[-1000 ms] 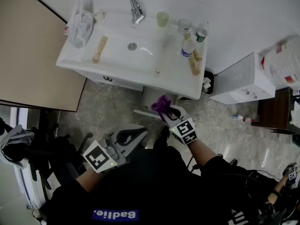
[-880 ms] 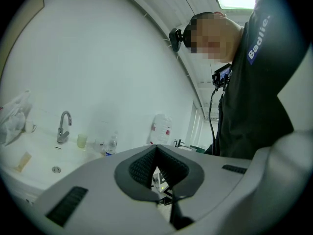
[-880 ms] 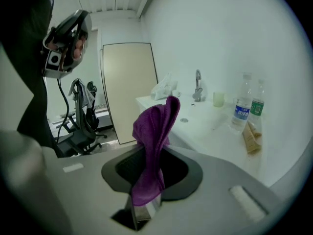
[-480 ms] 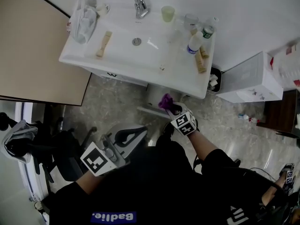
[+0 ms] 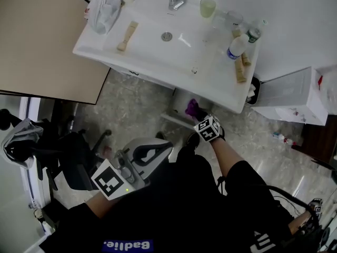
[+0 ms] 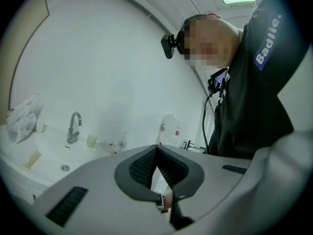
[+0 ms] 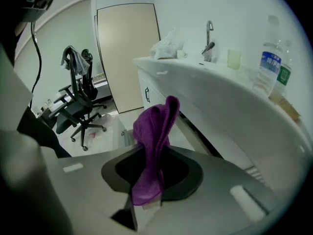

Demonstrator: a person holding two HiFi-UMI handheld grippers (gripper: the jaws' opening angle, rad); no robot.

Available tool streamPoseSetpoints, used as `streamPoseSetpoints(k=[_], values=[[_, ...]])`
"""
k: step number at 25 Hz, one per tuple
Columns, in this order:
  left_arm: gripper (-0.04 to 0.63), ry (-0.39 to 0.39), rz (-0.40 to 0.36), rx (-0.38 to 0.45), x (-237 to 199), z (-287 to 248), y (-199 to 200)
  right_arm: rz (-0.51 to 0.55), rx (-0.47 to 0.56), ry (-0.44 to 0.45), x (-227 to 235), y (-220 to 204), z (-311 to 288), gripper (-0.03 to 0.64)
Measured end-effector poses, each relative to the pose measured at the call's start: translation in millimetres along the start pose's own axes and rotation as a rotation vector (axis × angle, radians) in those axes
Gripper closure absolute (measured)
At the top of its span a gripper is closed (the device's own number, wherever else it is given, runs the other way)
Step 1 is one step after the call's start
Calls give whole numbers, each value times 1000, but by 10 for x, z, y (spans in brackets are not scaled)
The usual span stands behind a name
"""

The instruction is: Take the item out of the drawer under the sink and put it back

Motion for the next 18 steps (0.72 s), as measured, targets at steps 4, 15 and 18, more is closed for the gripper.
streamPoseSetpoints(k=[4, 15, 18], values=[[606, 21, 13, -3, -42, 23, -49, 5, -54, 14, -9, -59, -240, 532], [606, 24, 33, -28, -219, -29, -200, 57, -188, 25, 136, -202, -777, 532], [606, 21, 52, -27, -260, -46, -260, 60, -214, 24, 125, -235, -905, 532]])
Point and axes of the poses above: the fingertips, and each gripper's own axes: z backward along the fingers, x to its right, y out of its top, the point moved 7 cm from there along z, backward along the fingers, and after that the axes turned 3 degrees about y, right-handed, at the moved point
